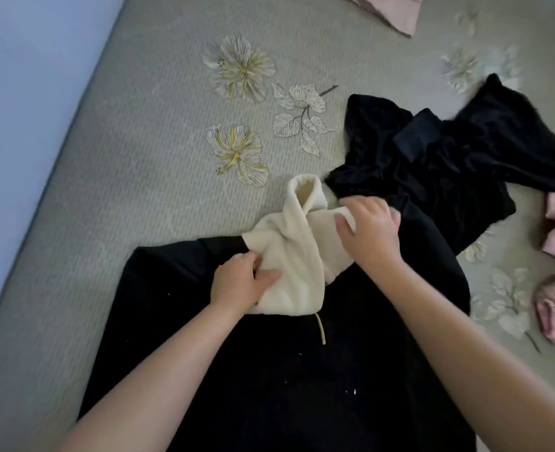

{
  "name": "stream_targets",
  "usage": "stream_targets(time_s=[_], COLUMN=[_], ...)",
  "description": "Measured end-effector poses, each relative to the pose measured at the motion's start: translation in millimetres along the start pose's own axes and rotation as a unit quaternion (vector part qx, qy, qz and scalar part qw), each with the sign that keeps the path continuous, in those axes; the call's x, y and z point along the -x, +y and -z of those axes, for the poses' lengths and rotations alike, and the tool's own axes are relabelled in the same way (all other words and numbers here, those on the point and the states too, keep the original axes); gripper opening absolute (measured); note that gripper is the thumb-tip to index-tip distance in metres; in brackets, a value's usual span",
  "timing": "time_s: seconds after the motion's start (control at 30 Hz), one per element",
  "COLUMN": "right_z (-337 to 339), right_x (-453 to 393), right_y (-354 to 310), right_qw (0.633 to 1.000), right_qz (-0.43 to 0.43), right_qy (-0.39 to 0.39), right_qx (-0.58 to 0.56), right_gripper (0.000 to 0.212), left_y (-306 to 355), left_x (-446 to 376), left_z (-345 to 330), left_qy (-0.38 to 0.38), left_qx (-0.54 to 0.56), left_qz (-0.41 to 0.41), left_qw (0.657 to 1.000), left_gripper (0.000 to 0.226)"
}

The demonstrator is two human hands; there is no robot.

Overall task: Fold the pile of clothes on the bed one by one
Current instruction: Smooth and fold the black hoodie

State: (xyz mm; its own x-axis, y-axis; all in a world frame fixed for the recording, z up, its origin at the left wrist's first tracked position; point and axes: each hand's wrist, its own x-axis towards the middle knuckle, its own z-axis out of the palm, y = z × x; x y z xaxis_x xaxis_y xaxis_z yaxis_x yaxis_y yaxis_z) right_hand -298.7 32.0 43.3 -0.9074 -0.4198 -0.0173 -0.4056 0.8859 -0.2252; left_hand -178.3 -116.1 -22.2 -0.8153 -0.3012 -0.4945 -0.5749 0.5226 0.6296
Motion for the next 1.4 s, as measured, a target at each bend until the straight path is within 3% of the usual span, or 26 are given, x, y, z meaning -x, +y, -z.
stream_targets(time_s=[0.03,0.1,0.17,0.23,0.33,0.43,0.5,0.57,0.63,0.8,0.9,0.93,1.0,1.1,1.17,1.23,1.3,1.33,1.4], right_z=[-1.3,-5.0,-9.4,-3.3,24.9,58.4,60.8,44.0,18.5,-25.8,-39.4,-42.6,-45.6,-49.5,-41.5,-25.4,-3.4,6.5,18.8], right_x=[-18.6,-47.9,-58.9,-59.6,-60.7,-82.0,-95.4,-98.9,-95.4,-100.1,-107.4,-108.9,-107.6,-108.7,-111.2,-118.4,-130.4,-138.6,-156.6], right_y=[-1.8,-6.8,-7.6,-5.4,5.4,11.9,10.7,9.7,6.2,-11.1,-24.6,-29.8,-38.0,-46.9,-49.8,-50.7,-47.1,-45.5,-43.4], right_qw=[0.995,0.950,0.923,0.935,0.984,0.990,0.990,0.976,0.952,0.940,0.874,0.862,0.883,0.941,0.966,0.981,0.966,0.958,0.958], right_qz=[-0.044,-0.110,-0.115,-0.113,-0.110,-0.126,-0.133,-0.142,-0.159,-0.176,-0.278,-0.284,-0.231,-0.151,-0.155,-0.122,-0.088,-0.087,-0.106], right_qy=[-0.071,-0.246,-0.320,-0.301,-0.129,0.003,-0.033,-0.156,-0.256,-0.279,-0.316,-0.338,-0.369,-0.280,-0.153,0.029,0.188,0.226,0.215], right_qx=[0.055,0.158,0.180,0.151,0.048,-0.064,-0.035,0.051,0.057,-0.082,-0.243,-0.250,-0.175,-0.113,-0.136,-0.147,-0.151,-0.155,-0.160], right_gripper=[0.018,0.031,0.034,0.032,0.035,0.027,0.023,0.034,0.045,0.036,0.053,0.061,0.063,0.024,0.037,0.040,0.033,0.031,0.026], left_y=[1.7,8.5,14.3,20.0,33.6,56.4,67.6,66.9,54.7,11.9,-8.5,-11.9,-14.4,-9.3,3.0,22.3,44.2,54.3,71.5], left_x=[1.8,2.8,1.4,0.9,-9.2,-28.8,-40.3,-47.2,-47.9,-46.0,-41.6,-40.6,-39.4,-48.1,-58.4,-72.3,-90.4,-99.2,-116.0], left_z=[-1.7,-4.5,-5.3,4.4,39.8,90.9,114.0,122.7,120.4,97.0,79.6,76.5,76.5,87.1,100.6,118.1,136.1,144.1,155.0], left_qy=[0.015,0.019,0.011,0.040,0.167,0.304,0.328,0.320,0.312,0.244,0.192,0.187,0.192,0.211,0.245,0.290,0.343,0.362,0.364], left_qx=[0.016,0.031,0.044,0.077,0.132,0.095,0.022,-0.017,-0.034,-0.041,-0.097,-0.102,-0.105,-0.126,-0.135,-0.124,-0.120,-0.124,-0.123], left_qz=[0.026,0.075,0.083,0.065,-0.010,-0.165,-0.270,-0.311,-0.290,-0.073,0.035,0.047,0.050,0.023,-0.009,-0.058,-0.109,-0.124,-0.117], left_qw=[0.999,0.997,0.996,0.994,0.977,0.933,0.905,0.895,0.904,0.966,0.976,0.976,0.974,0.969,0.960,0.947,0.925,0.916,0.916], left_gripper=[0.042,0.039,0.024,0.015,0.009,0.019,0.018,0.019,0.018,0.018,0.021,0.020,0.016,0.018,0.019,0.019,0.017,0.018,0.022])
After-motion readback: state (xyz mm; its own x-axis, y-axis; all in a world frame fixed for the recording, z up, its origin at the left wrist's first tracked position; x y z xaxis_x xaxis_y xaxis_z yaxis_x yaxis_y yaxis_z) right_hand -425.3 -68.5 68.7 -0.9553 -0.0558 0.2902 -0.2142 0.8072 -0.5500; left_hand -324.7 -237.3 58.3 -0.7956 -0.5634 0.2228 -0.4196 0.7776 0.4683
